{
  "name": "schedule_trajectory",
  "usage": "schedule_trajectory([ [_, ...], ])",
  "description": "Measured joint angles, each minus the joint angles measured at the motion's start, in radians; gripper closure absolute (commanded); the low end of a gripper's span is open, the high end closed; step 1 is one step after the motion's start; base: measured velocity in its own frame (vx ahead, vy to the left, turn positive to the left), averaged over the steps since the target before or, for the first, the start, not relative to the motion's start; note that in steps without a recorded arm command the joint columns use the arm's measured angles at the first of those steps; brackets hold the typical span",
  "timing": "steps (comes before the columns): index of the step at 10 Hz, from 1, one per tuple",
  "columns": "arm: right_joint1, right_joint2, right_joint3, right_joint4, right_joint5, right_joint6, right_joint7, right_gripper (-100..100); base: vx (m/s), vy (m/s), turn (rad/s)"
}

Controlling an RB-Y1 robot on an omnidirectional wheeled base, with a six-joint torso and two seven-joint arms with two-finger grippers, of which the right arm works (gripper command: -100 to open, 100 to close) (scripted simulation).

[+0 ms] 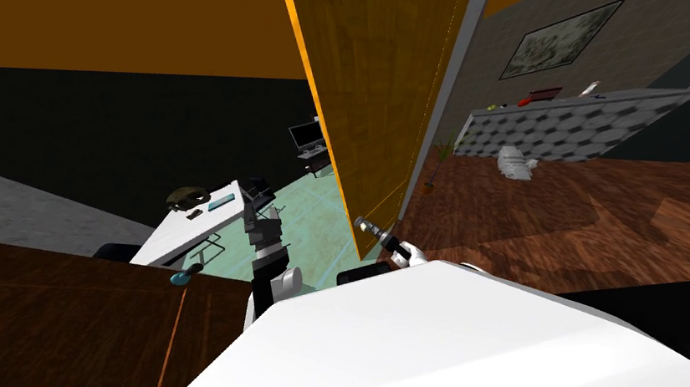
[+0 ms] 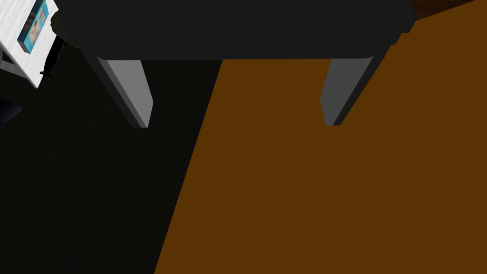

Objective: Push the door open

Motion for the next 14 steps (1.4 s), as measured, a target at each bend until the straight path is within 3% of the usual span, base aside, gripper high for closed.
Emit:
schedule_trajectory([
  [7,-0.024,0.009,0.028,0.031,-0.064,0.007,-0.177,100,0.035,0.028,-0.035],
  [14,-0.027,0.013,0.059,0.031,-0.126,0.026,-0.348,100,0.031,0.028,-0.037],
])
